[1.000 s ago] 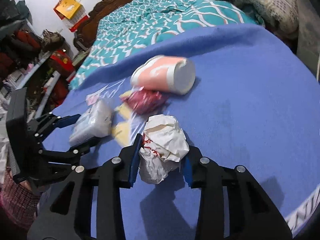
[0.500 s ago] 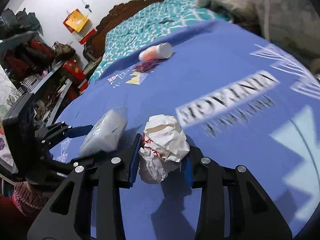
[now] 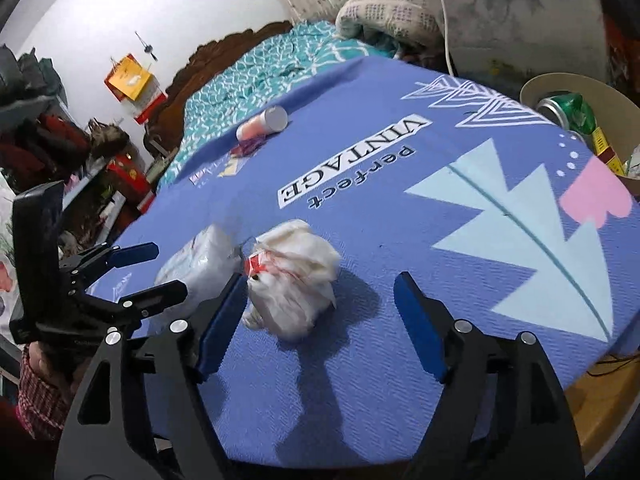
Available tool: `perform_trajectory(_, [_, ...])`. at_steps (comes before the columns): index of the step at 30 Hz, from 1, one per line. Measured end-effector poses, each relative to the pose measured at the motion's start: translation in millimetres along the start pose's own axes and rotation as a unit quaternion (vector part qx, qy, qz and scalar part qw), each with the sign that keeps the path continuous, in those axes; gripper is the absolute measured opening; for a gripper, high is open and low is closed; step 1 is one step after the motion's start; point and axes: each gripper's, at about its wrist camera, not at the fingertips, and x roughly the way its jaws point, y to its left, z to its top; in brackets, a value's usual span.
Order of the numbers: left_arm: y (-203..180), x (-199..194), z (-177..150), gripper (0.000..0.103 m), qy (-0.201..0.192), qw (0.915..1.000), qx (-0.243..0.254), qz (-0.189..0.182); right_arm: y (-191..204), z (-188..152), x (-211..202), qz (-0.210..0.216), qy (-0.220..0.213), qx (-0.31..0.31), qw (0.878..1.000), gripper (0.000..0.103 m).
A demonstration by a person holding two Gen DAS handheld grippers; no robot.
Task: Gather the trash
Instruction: 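Grasp the crumpled white paper with the right tool while the left tool grasps the white tissue pack, then carry the tissue pack with the left tool while the right tool carries the paper, releasing both into the bin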
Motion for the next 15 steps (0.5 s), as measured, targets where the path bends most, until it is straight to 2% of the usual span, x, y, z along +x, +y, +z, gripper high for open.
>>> perform_trajectory(2, [0.3,-0.7,0.7,0.093,0.000,0.9999,0.010,0.002,1.7,0.0,0.5,0.004,0.001,-0.004,1.000,0.077])
perform_trajectory(5, [-2.7,10.2,-0.6,0.093,0.020,0.9993,0.032,0.005,7.4,-5.1,8.7,0.004,0.011,-0.016,1.000,0.078])
perform_trajectory(7, [-4.4,17.6,-3.3,0.092,0.034,0.9986,0.041,0.009,14.1,-6.1,15.2,0.007,0.014,-0.028,0.999,0.066])
perform_trajectory(8, [-5.5,20.2,-5.2,0.085,0.036,0.9983,0.045,0.010,17.5,-6.8,18.1,0.010,0.017,-0.033,0.999,0.048])
perform_trajectory(9, [-6.9,20.4,-8.3,0.080,0.032,0.9981,0.052,0.008,20.2,-8.6,22.0,0.015,0.024,-0.040,0.999,0.036])
perform_trajectory(11, [-7.0,16.7,-10.4,0.071,0.020,0.9983,0.055,-0.002,26.2,-10.5,23.4,0.030,0.023,-0.046,0.998,0.032])
perform_trajectory(13, [-7.5,16.2,-5.6,0.070,0.018,0.9984,0.053,-0.006,29.4,-8.6,21.0,0.007,0.007,-0.059,0.998,0.030])
perform_trajectory(15, [-10.5,15.5,6.2,0.069,0.010,0.9986,0.051,-0.013,16.8,-0.3,14.7,-0.005,-0.012,-0.037,0.999,0.030])
